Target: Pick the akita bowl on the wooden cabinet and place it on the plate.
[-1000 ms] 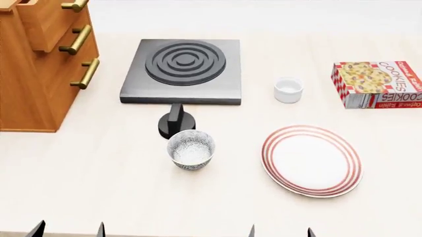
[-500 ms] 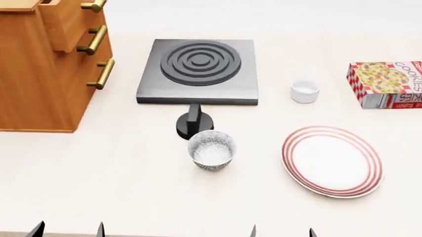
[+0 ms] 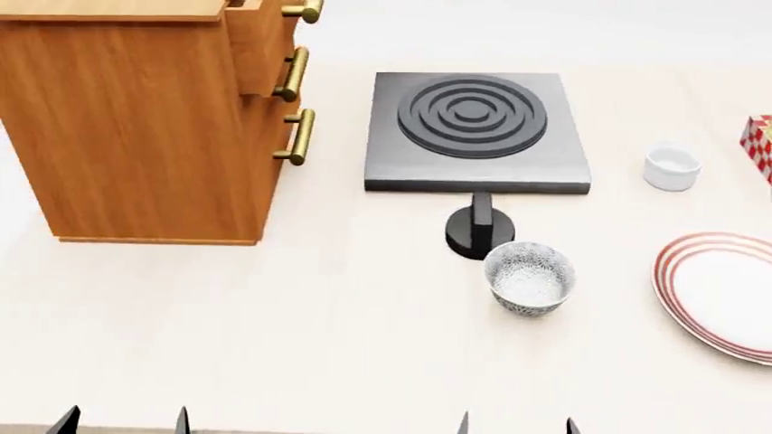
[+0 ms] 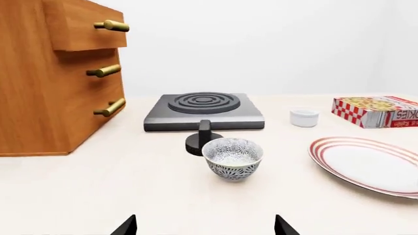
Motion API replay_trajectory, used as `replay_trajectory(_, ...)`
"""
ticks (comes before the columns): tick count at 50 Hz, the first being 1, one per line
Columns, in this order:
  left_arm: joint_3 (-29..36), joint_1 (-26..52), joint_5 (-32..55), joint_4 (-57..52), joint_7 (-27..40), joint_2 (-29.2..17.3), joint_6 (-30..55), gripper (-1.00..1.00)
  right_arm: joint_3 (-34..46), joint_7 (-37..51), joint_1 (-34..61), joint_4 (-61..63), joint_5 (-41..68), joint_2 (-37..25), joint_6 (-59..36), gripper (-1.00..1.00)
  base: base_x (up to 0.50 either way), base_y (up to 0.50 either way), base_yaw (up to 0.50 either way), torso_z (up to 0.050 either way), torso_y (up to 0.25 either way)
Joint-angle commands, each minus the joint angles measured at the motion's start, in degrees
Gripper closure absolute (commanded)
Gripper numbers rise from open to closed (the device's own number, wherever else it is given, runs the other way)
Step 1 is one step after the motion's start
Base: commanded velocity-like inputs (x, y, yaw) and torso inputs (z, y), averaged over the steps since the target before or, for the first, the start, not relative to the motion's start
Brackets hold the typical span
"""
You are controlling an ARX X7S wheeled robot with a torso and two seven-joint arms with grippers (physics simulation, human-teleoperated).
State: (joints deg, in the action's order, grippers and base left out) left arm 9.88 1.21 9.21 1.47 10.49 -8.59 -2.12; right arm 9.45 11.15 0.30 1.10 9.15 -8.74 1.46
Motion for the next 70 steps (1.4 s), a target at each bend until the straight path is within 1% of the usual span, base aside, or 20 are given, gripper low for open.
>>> replay_trajectory(1,0.39,0.15,0.44,0.22,0.39,-0.36,-0.1,-1.0,0.46,0.43,0.12,-0.11,0.35,-0.35,0.03,-1.0,0.0,0.5,0.0,0.0,0.0)
replay_trajectory(5,0.53,0.18,0.57,0.26,0.52,-0.46,-0.18,-1.0,0.35,0.57,0.01,-0.07,0.76,-0.42,0.47,-1.0,0.0,0.39,0.0,0.0,0.0)
replay_trajectory(27,1.33,0.36,1.29,0.09,1.33,-1.01,0.29,-1.0,1.56,1.98,0.33,-0.18,0.11,-1.08,-0.07,-1.0,0.0,0.0,0.0,0.0,0.0)
replay_trajectory(32,1.58,0.4,1.46,0.06,1.33,-1.17,0.26,-1.0,1.56,2.26,0.48,-0.57,0.23,-1.13,0.27,-1.0,0.0,0.47,0.0,0.0,0.0)
replay_trajectory(39,1.79,0.28,1.62,-0.13,1.53,-1.39,0.03,-1.0,1.5,2.64,0.23,-0.28,0.58,-1.28,0.7,-1.0,0.0,0.23,0.0,0.0,0.0)
replay_trajectory(40,1.83,0.25,1.64,-0.14,1.55,-1.43,-0.04,-1.0,1.06,1.83,0.12,-0.29,2.29,-1.19,0.98,-1.0,0.0,0.0,0.0,0.0,0.0)
replay_trajectory(70,2.71,0.27,2.17,-0.13,2.57,-2.12,-0.34,-1.0,2.35,2.71,0.46,-0.67,2.35,-2.03,1.13,-1.0,-0.02,-0.03,0.0,0.0,0.0)
